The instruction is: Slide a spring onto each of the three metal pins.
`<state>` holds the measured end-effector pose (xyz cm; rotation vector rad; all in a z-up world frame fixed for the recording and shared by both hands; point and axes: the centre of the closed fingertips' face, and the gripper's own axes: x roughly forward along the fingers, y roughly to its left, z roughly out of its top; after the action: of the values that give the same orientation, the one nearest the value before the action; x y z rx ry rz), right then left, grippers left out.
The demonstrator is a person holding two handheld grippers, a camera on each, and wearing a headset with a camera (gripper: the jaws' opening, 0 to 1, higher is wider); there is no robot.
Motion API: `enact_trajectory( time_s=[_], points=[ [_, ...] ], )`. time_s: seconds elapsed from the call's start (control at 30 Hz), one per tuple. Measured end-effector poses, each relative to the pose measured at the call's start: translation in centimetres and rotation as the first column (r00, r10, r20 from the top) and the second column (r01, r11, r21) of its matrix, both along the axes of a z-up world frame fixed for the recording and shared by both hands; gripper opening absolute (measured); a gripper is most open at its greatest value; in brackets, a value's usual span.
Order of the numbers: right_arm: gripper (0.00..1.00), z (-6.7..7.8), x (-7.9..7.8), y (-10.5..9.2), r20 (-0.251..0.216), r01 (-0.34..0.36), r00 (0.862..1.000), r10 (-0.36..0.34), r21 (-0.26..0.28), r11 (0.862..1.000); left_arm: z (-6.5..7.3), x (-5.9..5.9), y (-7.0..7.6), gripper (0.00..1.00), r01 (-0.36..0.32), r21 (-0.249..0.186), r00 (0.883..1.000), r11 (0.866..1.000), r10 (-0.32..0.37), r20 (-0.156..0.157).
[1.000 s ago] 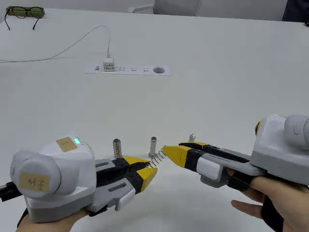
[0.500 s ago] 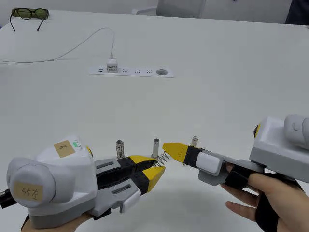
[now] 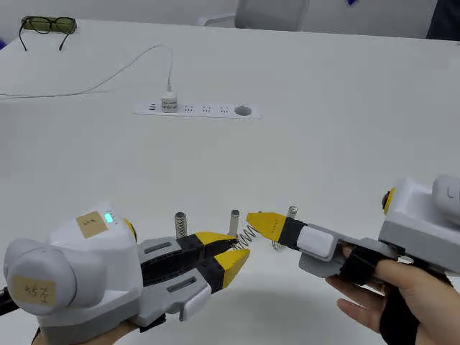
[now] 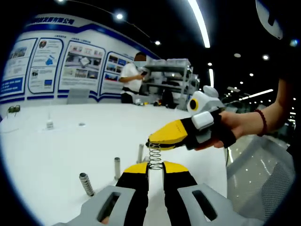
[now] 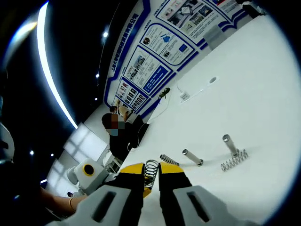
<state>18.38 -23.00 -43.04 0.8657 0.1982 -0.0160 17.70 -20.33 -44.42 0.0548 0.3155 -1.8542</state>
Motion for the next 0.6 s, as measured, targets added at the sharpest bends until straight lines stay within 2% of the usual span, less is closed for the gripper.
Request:
enact_trajectory(
  time_s=[0.17, 0.27, 0.33, 0.37, 0.4, 0.5, 0.6],
  points=[
    [0.12, 0.2, 0.1, 0.2, -0.002, -0.008, 1.000, 0.008, -0.031, 0.999, -0.2, 0.0, 0.0, 0.11, -0.001, 0.014, 1.000, 1.000, 0.001, -0.007],
    [0.11, 0.3, 0.1, -0.2, -0.012, -0.006, 1.000, 0.004, -0.106, 0.994, -0.3, -0.2, 0.0, 0.15, 0.009, 0.019, 1.000, 1.000, -0.009, 0.018],
    [0.11, 0.5, 0.1, -0.2, -0.009, -0.005, 1.000, 0.004, -0.116, 0.993, -0.4, -0.4, 0.0, 0.20, 0.014, 0.028, 0.999, 0.999, -0.015, 0.031],
    [0.11, 0.6, 0.2, -0.3, -0.008, -0.004, 1.000, 0.003, -0.132, 0.991, -0.7, -0.4, 0.0, 0.22, 0.014, 0.037, 0.998, 0.999, -0.016, 0.054],
    [0.11, 0.7, 0.2, -0.4, -0.006, -0.003, 1.000, 0.002, -0.145, 0.989, -0.8, -0.4, 0.0, 0.23, 0.014, 0.042, 0.998, 0.999, -0.016, 0.063],
    [0.11, 1.2, 0.4, -0.8, 0.002, 0.005, 1.000, -0.004, -0.160, 0.987, -1.5, -0.2, 0.2, 0.28, -0.004, 0.083, 0.998, 0.997, -0.002, 0.066],
    [0.11, 1.5, 0.7, -1.4, 0.002, 0.012, 1.000, -0.012, -0.206, 0.978, -1.7, -0.2, 0.3, 0.30, -0.011, 0.092, 0.995, 0.996, 0.002, 0.098]
  ],
)
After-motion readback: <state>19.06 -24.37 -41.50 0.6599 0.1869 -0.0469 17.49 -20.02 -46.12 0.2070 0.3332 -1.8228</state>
